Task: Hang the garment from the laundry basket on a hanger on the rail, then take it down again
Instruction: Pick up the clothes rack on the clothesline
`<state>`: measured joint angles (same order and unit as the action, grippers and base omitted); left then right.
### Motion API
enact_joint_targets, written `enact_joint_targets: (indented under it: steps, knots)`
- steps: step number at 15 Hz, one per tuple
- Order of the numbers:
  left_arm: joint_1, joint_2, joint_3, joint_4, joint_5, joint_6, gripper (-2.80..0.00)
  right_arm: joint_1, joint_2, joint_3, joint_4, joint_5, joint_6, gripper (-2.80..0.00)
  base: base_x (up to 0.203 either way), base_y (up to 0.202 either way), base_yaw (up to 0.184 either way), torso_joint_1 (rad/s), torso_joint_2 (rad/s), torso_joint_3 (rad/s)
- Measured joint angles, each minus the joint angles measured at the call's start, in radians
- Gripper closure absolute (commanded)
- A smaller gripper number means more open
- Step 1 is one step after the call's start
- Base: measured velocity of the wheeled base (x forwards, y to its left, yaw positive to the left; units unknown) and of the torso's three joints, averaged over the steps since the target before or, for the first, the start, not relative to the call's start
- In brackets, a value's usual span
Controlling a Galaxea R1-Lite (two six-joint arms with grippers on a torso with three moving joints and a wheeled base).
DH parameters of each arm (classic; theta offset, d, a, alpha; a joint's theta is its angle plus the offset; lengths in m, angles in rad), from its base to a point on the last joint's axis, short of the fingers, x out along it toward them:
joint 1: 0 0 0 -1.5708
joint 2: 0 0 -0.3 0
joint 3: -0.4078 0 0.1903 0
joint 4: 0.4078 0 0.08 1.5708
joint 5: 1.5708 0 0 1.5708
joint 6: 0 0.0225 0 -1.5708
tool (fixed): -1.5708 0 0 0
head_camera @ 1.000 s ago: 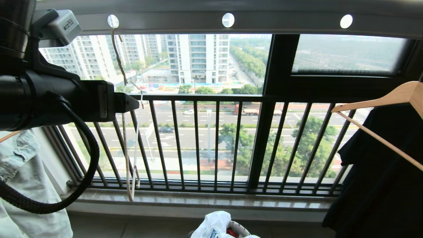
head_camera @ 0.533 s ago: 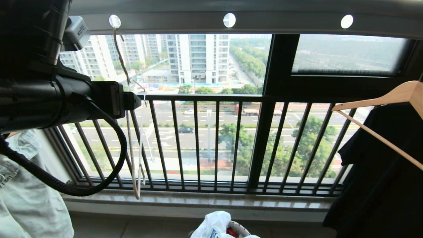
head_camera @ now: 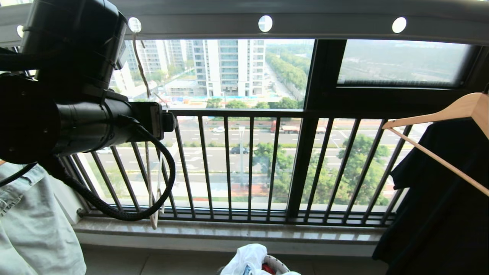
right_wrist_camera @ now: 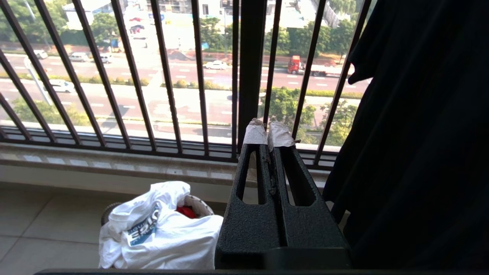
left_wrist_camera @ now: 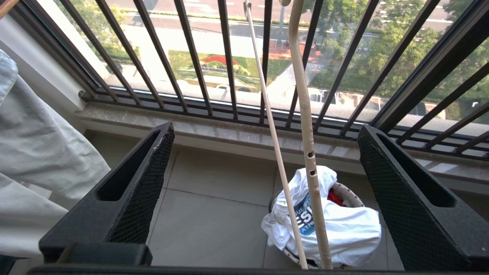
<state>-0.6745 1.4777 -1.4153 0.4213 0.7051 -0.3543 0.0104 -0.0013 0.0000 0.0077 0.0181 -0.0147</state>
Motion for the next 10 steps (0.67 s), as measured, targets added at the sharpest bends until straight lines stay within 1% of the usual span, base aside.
enact_joint_targets:
  steps: [2,5,7,10]
  knots:
    - [-0.002,0.009,0.004,0.000,0.010,-0.001,-2.80,0.000,0.000,0.000,0.000,0.000,0.000,0.00,0.000,0.000,0.000,0.000,0.00,0.000]
    - [-0.002,0.024,0.013,-0.001,0.044,-0.006,-2.80,0.000,0.000,0.000,0.000,0.000,0.000,0.00,0.000,0.000,0.000,0.000,0.00,0.000]
    - [-0.002,0.032,0.013,0.000,0.047,-0.022,-2.80,0.000,0.000,0.000,0.000,0.000,0.000,0.00,0.000,0.000,0.000,0.000,0.00,0.000]
    - [-0.002,0.037,0.010,-0.001,0.048,-0.025,-2.80,0.000,0.000,0.000,0.000,0.000,0.000,0.00,0.000,0.000,0.000,0.000,0.00,0.000]
